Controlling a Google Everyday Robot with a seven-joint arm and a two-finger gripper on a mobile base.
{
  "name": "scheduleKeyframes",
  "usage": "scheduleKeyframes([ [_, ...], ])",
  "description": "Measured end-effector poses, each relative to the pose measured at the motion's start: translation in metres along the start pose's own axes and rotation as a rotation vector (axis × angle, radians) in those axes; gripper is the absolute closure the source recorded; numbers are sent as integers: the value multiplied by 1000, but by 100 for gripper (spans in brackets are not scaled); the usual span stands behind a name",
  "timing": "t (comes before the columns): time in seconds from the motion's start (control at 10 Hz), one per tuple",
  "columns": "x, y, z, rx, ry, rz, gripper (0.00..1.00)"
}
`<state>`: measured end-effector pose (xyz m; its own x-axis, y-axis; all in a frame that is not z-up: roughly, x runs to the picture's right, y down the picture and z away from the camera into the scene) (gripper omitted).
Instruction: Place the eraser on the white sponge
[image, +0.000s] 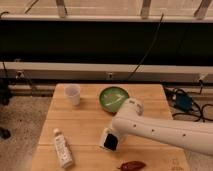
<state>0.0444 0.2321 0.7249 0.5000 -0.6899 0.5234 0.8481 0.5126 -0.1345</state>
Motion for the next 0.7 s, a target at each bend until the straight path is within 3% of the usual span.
scheduleKeyframes([
  [0.7, 1, 4, 5, -2, -12, -9, 84],
])
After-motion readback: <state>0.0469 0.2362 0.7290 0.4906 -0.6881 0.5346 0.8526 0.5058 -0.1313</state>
